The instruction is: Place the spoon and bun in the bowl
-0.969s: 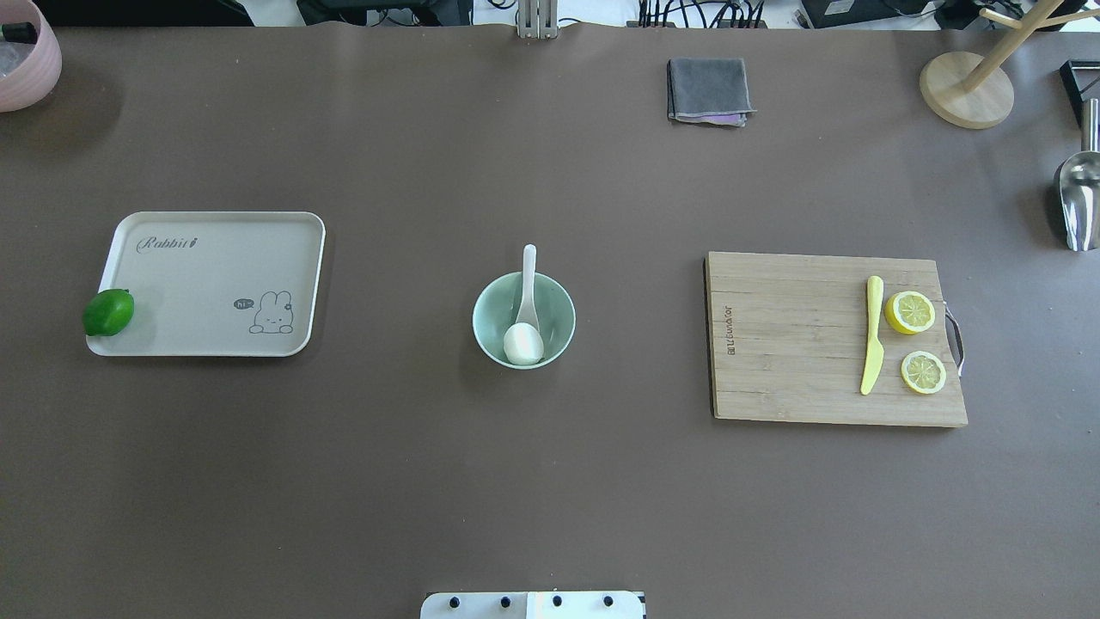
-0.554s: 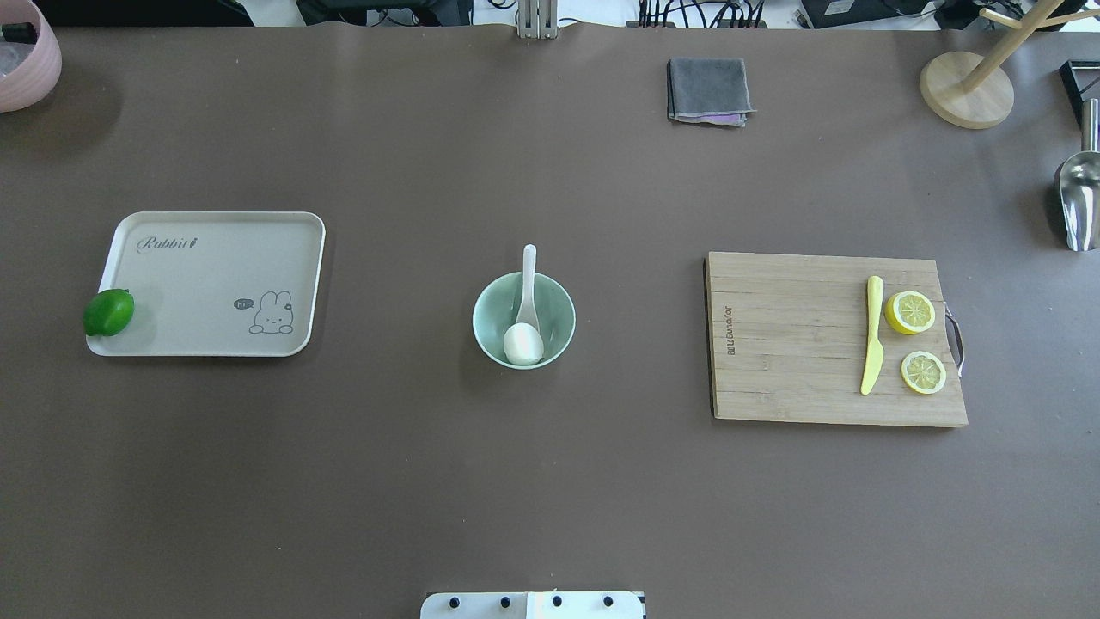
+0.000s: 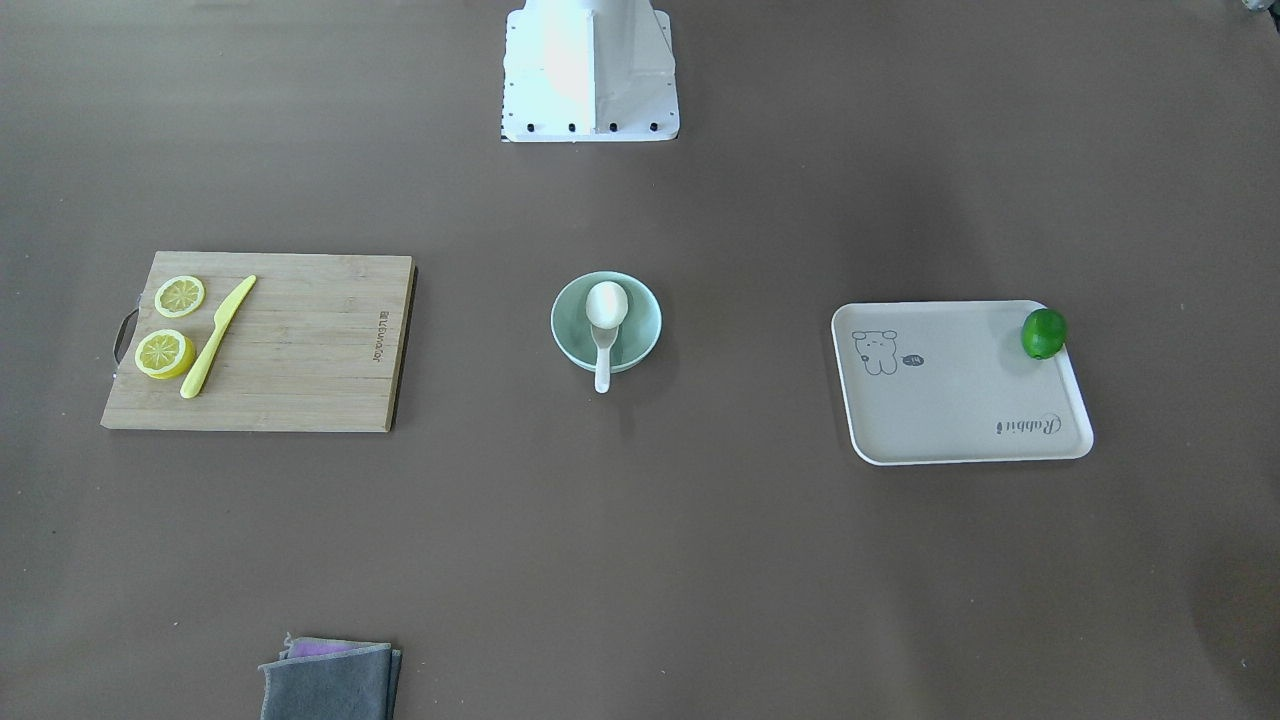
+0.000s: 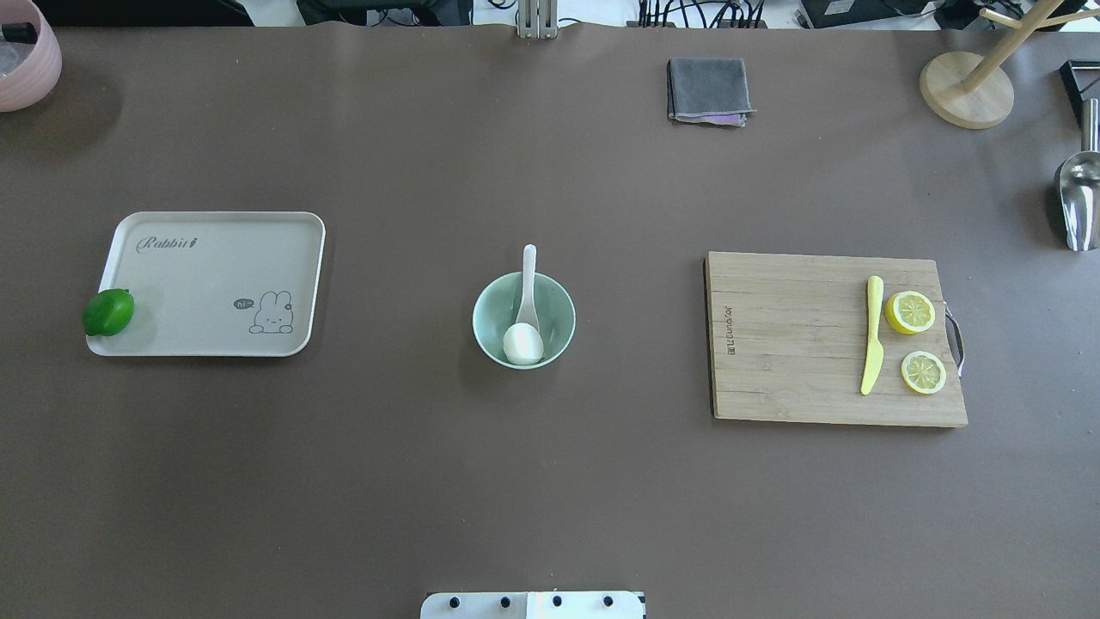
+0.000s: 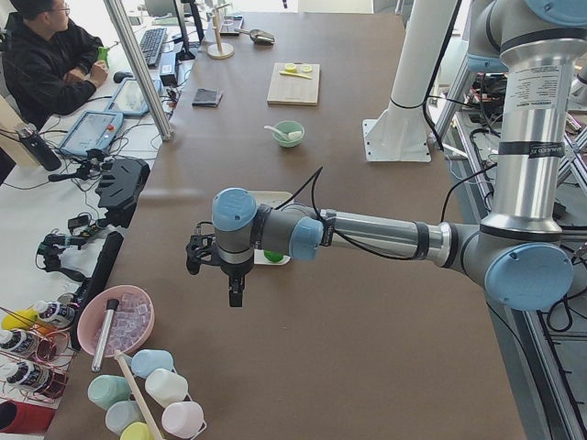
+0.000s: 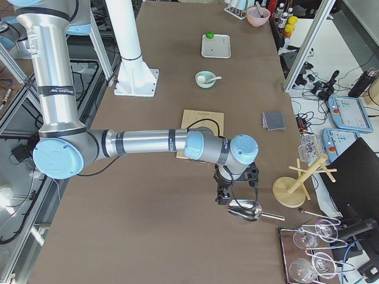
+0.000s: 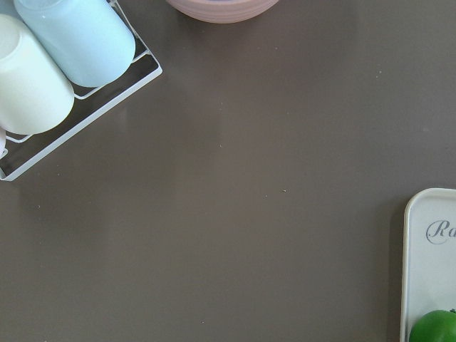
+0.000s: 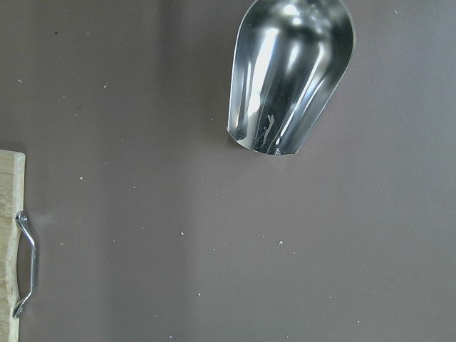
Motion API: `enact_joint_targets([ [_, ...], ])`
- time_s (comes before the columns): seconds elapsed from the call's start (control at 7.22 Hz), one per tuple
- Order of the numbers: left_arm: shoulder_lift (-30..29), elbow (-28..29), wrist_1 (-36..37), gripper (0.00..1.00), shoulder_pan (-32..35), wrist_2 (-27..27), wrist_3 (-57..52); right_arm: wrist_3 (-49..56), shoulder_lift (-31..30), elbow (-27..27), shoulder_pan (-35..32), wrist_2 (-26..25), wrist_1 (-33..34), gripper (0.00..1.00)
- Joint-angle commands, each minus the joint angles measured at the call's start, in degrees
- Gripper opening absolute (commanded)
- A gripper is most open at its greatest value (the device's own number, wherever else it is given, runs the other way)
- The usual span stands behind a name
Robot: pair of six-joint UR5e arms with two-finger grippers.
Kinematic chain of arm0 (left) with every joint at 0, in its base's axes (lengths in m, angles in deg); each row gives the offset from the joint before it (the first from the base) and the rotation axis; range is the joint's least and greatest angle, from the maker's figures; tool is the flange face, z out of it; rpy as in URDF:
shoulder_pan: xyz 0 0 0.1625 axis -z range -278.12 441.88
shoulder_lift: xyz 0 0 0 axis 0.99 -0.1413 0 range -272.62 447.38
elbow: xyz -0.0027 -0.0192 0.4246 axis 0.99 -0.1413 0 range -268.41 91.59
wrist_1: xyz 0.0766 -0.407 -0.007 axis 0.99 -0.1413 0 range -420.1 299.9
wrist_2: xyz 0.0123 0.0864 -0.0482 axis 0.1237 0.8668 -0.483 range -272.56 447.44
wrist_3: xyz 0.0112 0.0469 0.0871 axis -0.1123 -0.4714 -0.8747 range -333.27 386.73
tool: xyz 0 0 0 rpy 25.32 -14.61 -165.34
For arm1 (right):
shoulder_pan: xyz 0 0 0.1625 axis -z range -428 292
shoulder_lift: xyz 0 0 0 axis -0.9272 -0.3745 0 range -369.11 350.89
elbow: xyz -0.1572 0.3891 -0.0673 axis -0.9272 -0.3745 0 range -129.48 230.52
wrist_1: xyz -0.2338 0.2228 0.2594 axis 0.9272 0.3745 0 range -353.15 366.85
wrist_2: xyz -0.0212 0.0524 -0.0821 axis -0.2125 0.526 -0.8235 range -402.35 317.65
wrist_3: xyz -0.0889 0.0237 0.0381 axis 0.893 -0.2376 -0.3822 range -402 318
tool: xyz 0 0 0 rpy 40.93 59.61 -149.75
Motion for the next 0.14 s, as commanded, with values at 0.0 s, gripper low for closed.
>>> enact_joint_targets([
  [0.0, -0.09, -0.26, 0.0, 0.98, 0.0, 0.0, 0.0, -0.04, -0.07, 0.0, 0.0, 0.09, 0.0, 1.0],
])
